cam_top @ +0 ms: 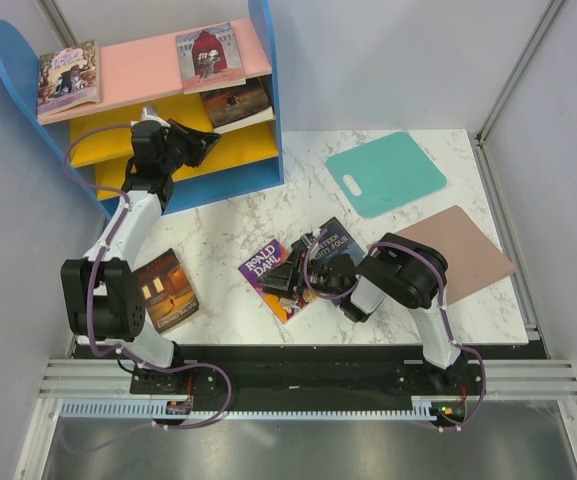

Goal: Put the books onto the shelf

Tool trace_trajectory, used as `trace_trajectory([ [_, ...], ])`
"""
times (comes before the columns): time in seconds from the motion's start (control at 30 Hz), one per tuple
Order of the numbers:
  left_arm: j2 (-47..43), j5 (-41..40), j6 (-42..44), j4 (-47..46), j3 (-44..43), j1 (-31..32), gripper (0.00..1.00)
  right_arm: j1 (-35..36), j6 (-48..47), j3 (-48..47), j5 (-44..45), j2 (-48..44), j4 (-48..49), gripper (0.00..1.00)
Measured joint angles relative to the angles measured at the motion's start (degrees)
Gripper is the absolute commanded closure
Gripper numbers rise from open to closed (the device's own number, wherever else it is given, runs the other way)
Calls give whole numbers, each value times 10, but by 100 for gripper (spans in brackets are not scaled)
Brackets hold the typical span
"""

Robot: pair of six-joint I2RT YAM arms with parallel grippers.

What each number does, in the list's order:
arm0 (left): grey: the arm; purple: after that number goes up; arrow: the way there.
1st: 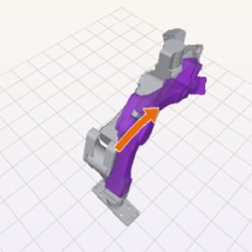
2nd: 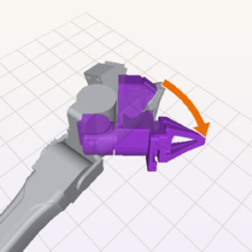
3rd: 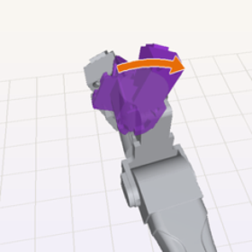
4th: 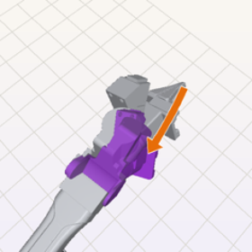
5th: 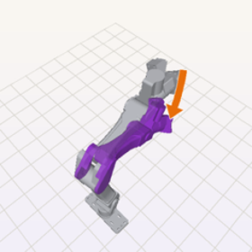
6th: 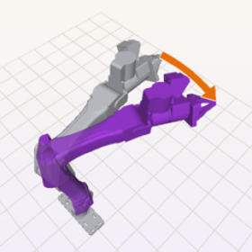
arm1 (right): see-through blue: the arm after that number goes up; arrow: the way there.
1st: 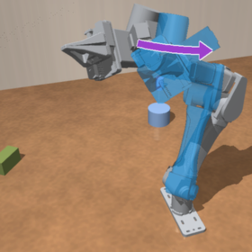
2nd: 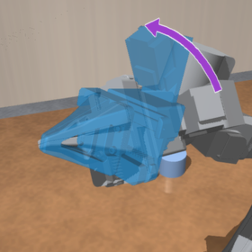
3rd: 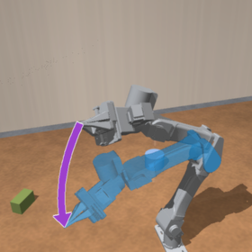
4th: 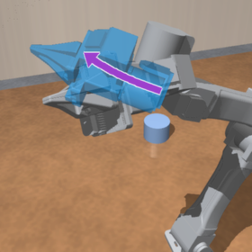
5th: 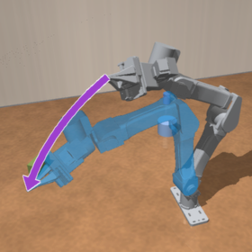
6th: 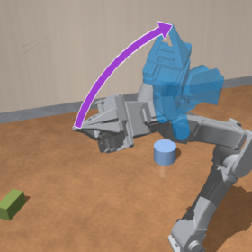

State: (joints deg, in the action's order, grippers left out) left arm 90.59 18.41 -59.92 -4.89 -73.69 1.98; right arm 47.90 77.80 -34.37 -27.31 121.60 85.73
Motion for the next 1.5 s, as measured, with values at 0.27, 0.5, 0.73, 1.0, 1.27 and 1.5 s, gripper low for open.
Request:
trace_trajectory([
  [0.27, 0, -1, 2, 0, 0, -10, 98, 0, 0, 0, 0, 0, 0, 2],
  [0.5, 0, 1, 9, -12, 7, -14, 98, 0, 3, 0, -1, 2, 2, 2],
  [0.73, -16, 9, 14, -20, 56, -17, 98, 0, 4, 0, 0, 2, 2, 2],
  [1.0, -141, 48, 47, -7, 211, -11, 68, -10, -54, 36, 12, -54, -46, 2],
  [1.27, -271, 68, 70, 47, 419, 85, 42, -19, -199, 32, 88, -205, -286, 2],
  [1.5, -384, 67, 63, 137, 562, 101, 38, -19, -283, 9, 168, -260, -473, 2],
])
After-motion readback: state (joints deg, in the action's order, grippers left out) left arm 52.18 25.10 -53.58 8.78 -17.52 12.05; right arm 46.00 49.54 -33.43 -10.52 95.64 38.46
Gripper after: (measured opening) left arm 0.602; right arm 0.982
